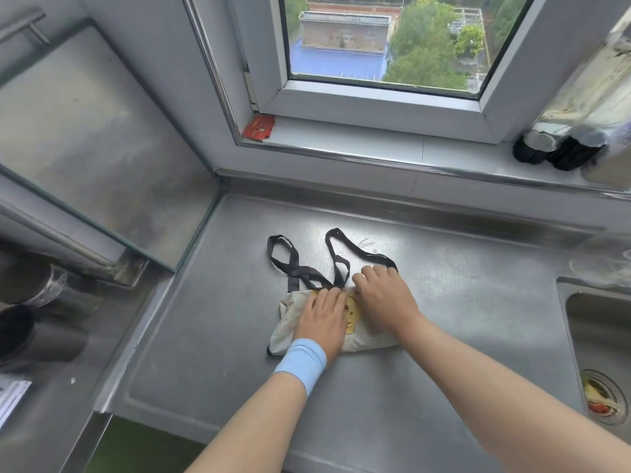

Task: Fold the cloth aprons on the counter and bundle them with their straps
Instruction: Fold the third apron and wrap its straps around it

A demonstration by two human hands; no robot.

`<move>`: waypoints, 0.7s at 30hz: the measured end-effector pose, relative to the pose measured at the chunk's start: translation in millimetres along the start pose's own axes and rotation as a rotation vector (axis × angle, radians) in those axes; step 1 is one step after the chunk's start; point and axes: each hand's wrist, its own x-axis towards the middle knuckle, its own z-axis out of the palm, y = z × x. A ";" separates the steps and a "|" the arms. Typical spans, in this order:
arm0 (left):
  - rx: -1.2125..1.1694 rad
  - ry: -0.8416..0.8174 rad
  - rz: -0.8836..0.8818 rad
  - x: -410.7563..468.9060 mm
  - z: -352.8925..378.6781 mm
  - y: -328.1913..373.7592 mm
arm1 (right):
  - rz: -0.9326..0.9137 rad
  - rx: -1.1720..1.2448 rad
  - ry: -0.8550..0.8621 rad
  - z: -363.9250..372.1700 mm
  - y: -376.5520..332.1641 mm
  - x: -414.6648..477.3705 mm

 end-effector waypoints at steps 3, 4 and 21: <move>-0.014 -0.130 -0.067 -2.1 5.9 -6.2 | -0.008 0.149 -0.034 10.4 -22.5 -16.9; -0.018 -0.158 -0.084 -4.2 5.5 -9.2 | 0.007 0.212 -0.075 14.9 -25.6 -23.7; 0.007 -0.027 -0.024 -25.1 -14.8 -31.0 | 0.006 0.294 -0.144 3.0 -11.4 -46.7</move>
